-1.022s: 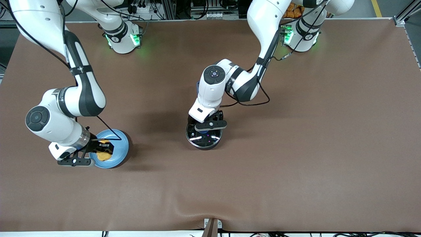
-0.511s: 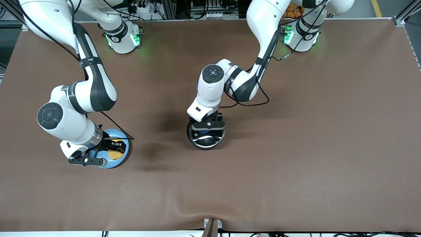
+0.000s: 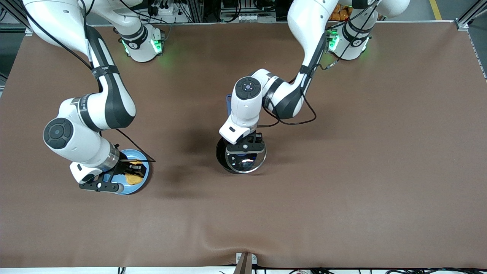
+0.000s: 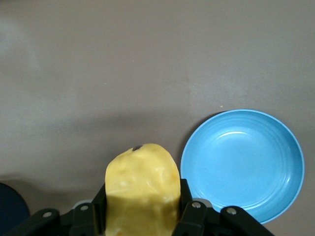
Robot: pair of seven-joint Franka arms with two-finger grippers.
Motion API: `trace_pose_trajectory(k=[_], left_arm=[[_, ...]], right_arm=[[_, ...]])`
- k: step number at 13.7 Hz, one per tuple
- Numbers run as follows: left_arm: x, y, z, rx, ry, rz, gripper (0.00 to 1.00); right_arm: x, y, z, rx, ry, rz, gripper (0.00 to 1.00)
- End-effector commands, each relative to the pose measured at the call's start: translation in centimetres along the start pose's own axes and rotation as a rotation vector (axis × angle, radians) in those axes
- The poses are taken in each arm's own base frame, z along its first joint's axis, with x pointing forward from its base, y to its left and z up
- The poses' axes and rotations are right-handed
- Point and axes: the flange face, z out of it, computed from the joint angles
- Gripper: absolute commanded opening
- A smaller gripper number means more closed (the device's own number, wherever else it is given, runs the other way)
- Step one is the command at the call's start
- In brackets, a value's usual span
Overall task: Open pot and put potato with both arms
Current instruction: 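Lift the lid with the left gripper while the right gripper carries the potato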
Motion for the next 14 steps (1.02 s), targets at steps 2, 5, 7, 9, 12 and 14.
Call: trace_pose_trajectory(k=[2,5,7,9,12,14], left_arm=[[2.3,-2.0,-5.8,0.009,-0.029,0.04,0.0],[4.9,-5.9,-10.0,-0.017,-0.061,0.109,0.0],[6.3,-10.1,-11.0,-0.022,-0.081,0.156,0.0],[7.6,-14.8,-10.8,-0.028,-0.106,0.222,0.0],[8.0,-22.3,-11.1,-0.033,-0.15,0.273,0.0],[8.4,-27.4,-10.1,-0.032,-0.178,0.298,0.0]], right_arm=[[-1.2,-4.9,-1.2,0.021,0.005,0.02,0.0],[-4.0,-11.8,-0.5,0.034,0.006,0.045,0.0],[-6.3,-16.6,0.5,0.046,0.019,0.084,0.0],[-8.4,-20.7,1.5,0.063,0.037,0.087,0.0],[-11.0,-25.5,4.3,0.104,0.077,0.078,0.0],[-12.6,-27.5,6.9,0.108,0.074,0.062,0.0]])
